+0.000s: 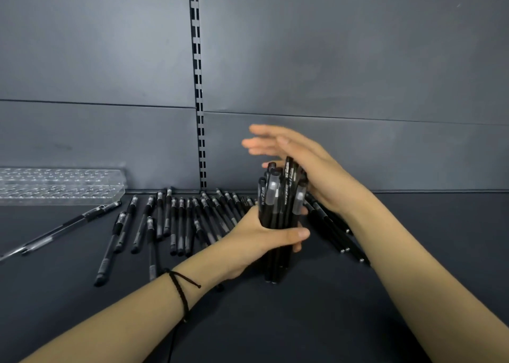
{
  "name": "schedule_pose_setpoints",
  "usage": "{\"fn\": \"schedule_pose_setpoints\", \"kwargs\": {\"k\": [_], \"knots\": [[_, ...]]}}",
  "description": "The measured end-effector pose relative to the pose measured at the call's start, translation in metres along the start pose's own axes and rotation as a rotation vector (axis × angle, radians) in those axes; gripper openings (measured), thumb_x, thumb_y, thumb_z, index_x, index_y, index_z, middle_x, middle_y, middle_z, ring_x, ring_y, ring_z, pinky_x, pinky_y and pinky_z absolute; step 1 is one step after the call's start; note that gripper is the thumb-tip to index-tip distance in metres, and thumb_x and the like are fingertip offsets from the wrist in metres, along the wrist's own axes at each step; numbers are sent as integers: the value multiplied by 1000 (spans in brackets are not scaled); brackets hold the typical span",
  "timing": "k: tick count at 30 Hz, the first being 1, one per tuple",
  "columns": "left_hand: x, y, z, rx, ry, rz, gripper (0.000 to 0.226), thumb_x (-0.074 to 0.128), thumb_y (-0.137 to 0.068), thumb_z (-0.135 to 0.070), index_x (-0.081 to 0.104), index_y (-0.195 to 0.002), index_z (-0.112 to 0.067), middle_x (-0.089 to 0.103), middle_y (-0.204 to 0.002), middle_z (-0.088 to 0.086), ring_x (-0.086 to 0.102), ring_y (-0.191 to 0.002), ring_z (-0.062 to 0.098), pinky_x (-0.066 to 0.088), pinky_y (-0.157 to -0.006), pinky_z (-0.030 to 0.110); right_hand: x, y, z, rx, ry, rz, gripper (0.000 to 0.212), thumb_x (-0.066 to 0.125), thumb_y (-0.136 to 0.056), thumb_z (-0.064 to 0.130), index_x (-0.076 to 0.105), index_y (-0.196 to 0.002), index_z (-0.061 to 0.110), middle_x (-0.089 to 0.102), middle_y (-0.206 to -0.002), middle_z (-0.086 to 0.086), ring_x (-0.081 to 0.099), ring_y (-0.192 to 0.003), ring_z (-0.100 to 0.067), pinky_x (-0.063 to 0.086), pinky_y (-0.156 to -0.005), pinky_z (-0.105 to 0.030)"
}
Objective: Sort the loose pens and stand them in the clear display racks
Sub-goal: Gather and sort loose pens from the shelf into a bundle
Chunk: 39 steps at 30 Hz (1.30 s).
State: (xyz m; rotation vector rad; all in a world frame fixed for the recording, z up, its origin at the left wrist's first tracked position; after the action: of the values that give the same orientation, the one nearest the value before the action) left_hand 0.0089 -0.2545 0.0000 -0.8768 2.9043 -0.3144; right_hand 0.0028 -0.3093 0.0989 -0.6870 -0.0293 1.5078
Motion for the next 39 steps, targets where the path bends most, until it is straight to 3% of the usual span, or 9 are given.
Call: {"fn": "schedule_pose_setpoints", "kwargs": {"k": [3,6,11,14,17,21,25,28,39], "knots": [[0,3,6,-36,78,27,20,74,-80,-4,61,-95,-10,66,-80,2,64,-77,20,55,-78,33,30,4,-2,86,124,213,37,36,-102,36,69,-110,22,69,-119,5,64,-103,2,47,-87,-15],[4,6,12,-114,138,94,12,70,-78,-8,62,-87,-10,65,-76,7,65,-76,22,54,-75,34,32,0,-6,61,134,210,40,39,-100,42,73,-94,21,73,-107,-2,67,-103,-13,46,-95,-26],[11,5,14,-133,94,157,7,70,-80,-13,64,-81,-17,61,-68,4,59,-68,18,51,-73,33,29,3,2,-34,87,270,45,49,-89,44,66,-88,2,68,-93,-17,63,-88,-26,47,-82,-30],[6,6,16,-147,105,132,24,71,-77,-12,60,-98,-13,64,-72,5,62,-71,19,53,-73,33,26,-1,-4,-21,125,182,25,66,-80,35,66,-78,10,70,-86,-15,64,-79,-20,50,-75,-31],[1,6,18,-162,133,91,37,72,-78,-8,53,-110,-8,66,-73,7,64,-70,22,54,-69,33,17,-7,-19,20,3,74,20,63,-84,24,67,-79,5,73,-85,-9,68,-81,-19,55,-83,-39],[-6,5,18,-173,130,-8,30,70,-84,-2,51,-108,-5,61,-67,5,60,-61,17,55,-62,33,7,-10,-37,34,-119,-33,21,60,-90,25,74,-80,13,74,-92,-11,70,-92,-25,51,-95,-51],[-14,3,4,-144,83,-91,24,69,-86,-3,51,-102,-5,56,-64,5,53,-53,15,48,-52,29,2,-9,-32,-17,-167,-104,19,60,-87,27,73,-80,16,73,-93,-8,69,-92,-21,53,-89,-39],[-16,11,-6,-195,123,-102,19,69,-85,-2,54,-95,-6,54,-69,9,52,-54,16,46,-47,26,2,-6,-33,-7,-230,-149,15,63,-86,25,71,-77,17,72,-89,-4,68,-90,-20,52,-89,-42],[-55,117,-10,-323,170,-365,23,71,-83,-4,61,-104,-3,68,-92,16,69,-72,21,59,-66,33,93,-3,-33,193,-287,-69,28,61,-93,17,73,-68,18,70,-79,-1,64,-87,-19,47,-96,-49]]}}
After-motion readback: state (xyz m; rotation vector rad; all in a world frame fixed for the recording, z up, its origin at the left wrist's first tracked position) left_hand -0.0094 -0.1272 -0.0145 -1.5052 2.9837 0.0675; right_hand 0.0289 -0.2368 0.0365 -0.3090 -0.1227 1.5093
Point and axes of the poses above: each hand's wrist, its own y-axis away from the middle knuckle, its own x-axis out of the palm, z = x × y, the point moved 9 cm from there along -y, towards the middle knuckle
